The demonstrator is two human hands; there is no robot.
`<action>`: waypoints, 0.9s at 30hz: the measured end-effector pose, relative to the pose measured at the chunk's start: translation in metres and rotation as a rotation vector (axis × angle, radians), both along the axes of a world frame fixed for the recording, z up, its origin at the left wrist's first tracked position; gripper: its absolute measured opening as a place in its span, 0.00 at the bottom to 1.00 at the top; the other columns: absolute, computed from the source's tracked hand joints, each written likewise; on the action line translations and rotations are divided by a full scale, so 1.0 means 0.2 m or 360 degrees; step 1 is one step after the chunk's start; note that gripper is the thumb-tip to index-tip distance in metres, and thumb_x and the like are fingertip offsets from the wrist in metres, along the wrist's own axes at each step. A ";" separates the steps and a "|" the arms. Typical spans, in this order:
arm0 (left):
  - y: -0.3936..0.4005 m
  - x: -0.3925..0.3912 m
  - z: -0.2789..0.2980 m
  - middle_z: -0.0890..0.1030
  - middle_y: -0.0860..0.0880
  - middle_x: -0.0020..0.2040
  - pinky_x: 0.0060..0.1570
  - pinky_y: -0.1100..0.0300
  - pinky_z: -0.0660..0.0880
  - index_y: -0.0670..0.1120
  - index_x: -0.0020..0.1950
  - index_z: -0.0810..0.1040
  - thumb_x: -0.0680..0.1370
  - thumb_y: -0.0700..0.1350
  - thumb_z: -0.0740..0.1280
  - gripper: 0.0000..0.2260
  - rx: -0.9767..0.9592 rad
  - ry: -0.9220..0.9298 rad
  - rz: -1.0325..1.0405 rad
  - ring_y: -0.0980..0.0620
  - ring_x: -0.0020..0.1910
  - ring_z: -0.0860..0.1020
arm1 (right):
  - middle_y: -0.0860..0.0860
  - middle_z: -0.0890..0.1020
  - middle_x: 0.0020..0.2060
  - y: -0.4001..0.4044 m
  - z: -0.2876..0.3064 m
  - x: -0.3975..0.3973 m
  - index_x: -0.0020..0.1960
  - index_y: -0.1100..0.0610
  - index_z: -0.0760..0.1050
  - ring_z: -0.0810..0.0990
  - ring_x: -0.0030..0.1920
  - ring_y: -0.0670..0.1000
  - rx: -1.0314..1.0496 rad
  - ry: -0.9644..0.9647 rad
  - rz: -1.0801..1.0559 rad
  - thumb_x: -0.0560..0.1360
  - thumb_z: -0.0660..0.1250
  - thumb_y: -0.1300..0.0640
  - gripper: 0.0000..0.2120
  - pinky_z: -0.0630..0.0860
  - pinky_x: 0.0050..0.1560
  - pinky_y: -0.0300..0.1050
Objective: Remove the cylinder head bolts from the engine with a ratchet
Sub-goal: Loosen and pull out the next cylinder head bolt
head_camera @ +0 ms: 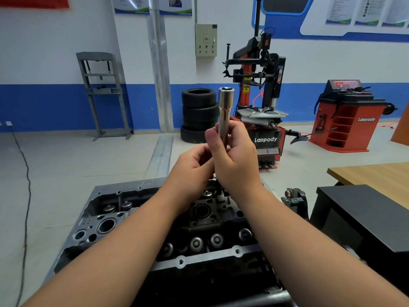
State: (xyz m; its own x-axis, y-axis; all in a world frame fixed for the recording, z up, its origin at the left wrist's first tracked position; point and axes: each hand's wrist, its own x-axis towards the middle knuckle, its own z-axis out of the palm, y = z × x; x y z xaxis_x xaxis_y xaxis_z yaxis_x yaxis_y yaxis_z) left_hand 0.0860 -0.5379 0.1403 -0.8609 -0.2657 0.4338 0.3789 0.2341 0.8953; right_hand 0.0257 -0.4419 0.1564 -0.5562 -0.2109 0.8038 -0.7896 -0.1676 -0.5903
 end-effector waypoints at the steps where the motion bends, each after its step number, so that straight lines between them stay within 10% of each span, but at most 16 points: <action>1: 0.00 0.00 0.00 0.88 0.50 0.51 0.52 0.54 0.84 0.49 0.60 0.82 0.84 0.46 0.68 0.07 0.0022 -0.0004 -0.0004 0.50 0.52 0.86 | 0.47 0.78 0.40 0.00 0.00 0.00 0.49 0.52 0.74 0.77 0.40 0.43 -0.0012 0.0029 -0.0036 0.80 0.65 0.49 0.07 0.70 0.42 0.33; 10: 0.03 0.02 0.01 0.87 0.48 0.48 0.45 0.60 0.81 0.48 0.58 0.82 0.86 0.52 0.61 0.13 0.0105 -0.0041 -0.0169 0.52 0.47 0.85 | 0.46 0.78 0.42 0.00 0.00 0.01 0.51 0.50 0.74 0.77 0.44 0.45 0.0093 0.0023 0.0093 0.83 0.60 0.51 0.06 0.72 0.43 0.37; 18: -0.01 0.00 -0.01 0.87 0.49 0.54 0.56 0.44 0.82 0.56 0.57 0.82 0.82 0.45 0.71 0.07 0.0023 0.0051 0.0075 0.45 0.56 0.84 | 0.50 0.82 0.41 0.00 -0.01 0.01 0.50 0.58 0.79 0.82 0.42 0.50 0.0017 0.0110 -0.0027 0.79 0.67 0.53 0.08 0.79 0.43 0.49; 27: -0.01 0.00 -0.01 0.87 0.47 0.50 0.48 0.54 0.83 0.51 0.57 0.83 0.84 0.52 0.66 0.08 0.0015 -0.0013 -0.0031 0.48 0.50 0.86 | 0.45 0.80 0.40 0.00 0.00 0.00 0.51 0.54 0.77 0.79 0.42 0.44 0.0031 -0.0007 -0.0048 0.81 0.61 0.48 0.11 0.72 0.42 0.33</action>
